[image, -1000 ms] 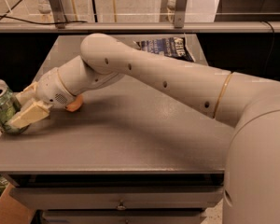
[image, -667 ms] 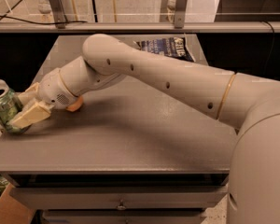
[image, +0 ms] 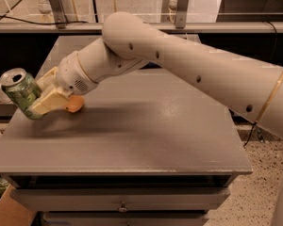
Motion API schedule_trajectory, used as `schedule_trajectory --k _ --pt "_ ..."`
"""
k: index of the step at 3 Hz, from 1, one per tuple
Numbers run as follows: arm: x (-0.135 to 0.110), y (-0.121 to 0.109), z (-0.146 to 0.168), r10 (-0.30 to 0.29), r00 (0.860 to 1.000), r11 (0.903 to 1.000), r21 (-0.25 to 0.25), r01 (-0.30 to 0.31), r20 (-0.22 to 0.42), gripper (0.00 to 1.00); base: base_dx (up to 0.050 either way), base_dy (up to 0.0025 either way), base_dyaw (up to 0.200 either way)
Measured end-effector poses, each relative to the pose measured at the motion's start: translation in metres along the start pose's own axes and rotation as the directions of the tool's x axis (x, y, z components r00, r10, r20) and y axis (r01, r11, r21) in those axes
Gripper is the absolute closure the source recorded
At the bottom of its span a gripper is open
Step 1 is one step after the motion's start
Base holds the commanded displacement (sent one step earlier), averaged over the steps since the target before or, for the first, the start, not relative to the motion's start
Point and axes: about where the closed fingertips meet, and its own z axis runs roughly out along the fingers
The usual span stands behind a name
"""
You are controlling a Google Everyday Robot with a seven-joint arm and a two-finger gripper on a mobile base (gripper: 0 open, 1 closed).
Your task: Knock green can over
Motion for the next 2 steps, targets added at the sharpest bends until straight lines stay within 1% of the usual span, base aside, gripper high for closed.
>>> schedule_trajectory --k 1,2 --pt "-0.017 -0.004 -0.037 -0.034 0.997 0.9986 0.038 0.037 -0.075 1.0 0.0 0.0 0.0" --pt "-0.032 -0.012 -0.077 -0.049 0.982 0.9958 0.067 0.062 -0.181 1.0 0.0 0.0 0.0"
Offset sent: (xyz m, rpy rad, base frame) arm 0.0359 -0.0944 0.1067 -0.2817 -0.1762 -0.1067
